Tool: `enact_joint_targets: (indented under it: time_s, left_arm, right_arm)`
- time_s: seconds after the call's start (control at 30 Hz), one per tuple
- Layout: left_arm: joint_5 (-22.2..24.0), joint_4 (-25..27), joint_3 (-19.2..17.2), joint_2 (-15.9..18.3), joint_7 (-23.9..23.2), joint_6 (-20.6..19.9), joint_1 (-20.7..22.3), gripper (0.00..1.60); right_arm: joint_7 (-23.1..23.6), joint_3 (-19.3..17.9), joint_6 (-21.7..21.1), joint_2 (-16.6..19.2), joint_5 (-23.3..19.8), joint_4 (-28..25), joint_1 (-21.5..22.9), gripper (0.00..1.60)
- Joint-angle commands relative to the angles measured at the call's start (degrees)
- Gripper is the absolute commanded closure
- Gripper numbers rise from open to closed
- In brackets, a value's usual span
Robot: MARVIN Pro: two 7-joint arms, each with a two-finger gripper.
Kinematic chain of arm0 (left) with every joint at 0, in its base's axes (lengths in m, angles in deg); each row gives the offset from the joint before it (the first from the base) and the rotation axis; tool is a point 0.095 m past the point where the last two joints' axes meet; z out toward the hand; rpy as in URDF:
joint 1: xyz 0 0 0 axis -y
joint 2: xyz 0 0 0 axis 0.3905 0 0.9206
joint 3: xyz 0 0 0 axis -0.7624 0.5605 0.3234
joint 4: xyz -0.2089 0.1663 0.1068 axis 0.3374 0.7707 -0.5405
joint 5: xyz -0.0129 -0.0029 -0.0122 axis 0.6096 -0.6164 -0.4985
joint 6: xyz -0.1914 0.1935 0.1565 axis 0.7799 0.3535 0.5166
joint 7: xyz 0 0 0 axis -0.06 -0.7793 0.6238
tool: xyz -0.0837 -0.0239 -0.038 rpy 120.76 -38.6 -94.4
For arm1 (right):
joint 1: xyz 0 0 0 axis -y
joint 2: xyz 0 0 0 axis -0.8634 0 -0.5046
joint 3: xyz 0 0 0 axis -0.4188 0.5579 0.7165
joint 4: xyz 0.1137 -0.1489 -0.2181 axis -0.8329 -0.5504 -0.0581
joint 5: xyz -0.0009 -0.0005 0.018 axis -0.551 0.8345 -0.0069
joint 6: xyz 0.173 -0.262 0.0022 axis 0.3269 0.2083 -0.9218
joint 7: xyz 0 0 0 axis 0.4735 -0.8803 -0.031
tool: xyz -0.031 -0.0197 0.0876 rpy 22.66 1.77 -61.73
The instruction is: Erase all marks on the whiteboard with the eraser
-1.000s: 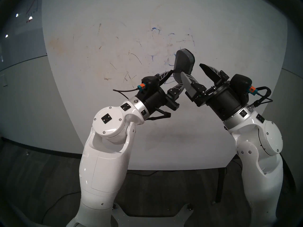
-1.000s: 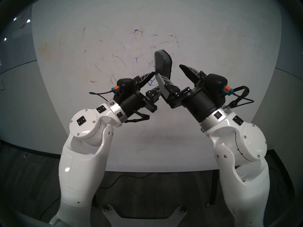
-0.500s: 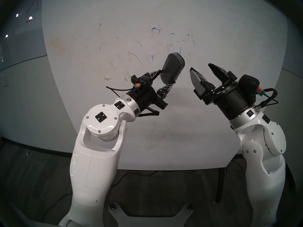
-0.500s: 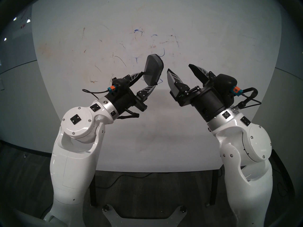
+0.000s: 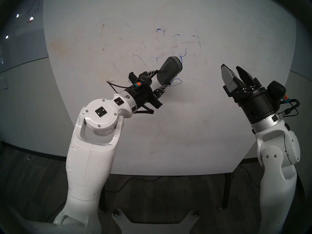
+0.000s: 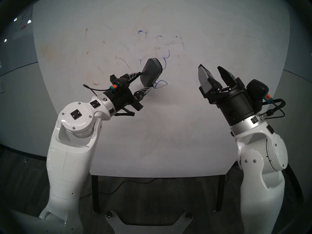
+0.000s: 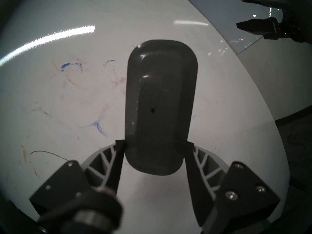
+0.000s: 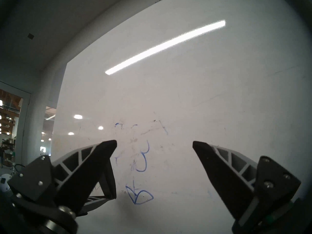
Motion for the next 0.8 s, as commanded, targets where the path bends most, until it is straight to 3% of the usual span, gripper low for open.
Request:
enact_joint_targets:
  time_s: [0.0, 0.03, 0.07, 0.23, 0.63, 0.67, 0.77]
  left_arm:
    - [-5.0, 0.8, 0.1, 2.0, -1.1, 1.3, 6.5, 1.60]
    - [-6.0, 0.7, 0.2, 2.0, -1.8, 1.3, 7.3, 1.60]
    - [-7.6, -1.1, 1.2, 3.0, -2.8, 1.0, 11.5, 1.60]
    - [-10.0, 0.1, 0.9, 2.0, -2.8, 2.0, 9.8, 1.60]
    - [-16.2, -5.8, 2.2, -1.3, -3.4, 3.6, 16.7, 1.60]
    - [-16.6, -7.8, 2.9, -1.0, -3.9, 3.5, 19.4, 1.60]
    - [-18.0, -10.4, 3.6, -1.0, -4.2, 4.5, 22.2, 1.60]
  right_arm:
    - [1.0, -1.3, 0.9, -1.2, -1.9, -0.9, -1.4, 0.00]
    - [1.3, -1.5, 1.0, -1.3, -2.1, -0.9, -1.6, 0.00]
    - [1.6, -1.7, 1.1, -1.4, -2.4, -0.9, -1.8, 0.00]
    - [2.0, -2.0, 1.3, -1.5, -2.6, -0.9, -2.0, 0.00]
    - [3.7, -3.9, 2.2, -1.7, -3.3, -0.9, -2.8, 0.00]
    - [3.8, -4.0, 2.3, -1.8, -3.4, -0.9, -2.9, 0.00]
    - [4.3, -4.4, 2.5, -1.8, -3.5, -0.9, -3.1, 0.00]
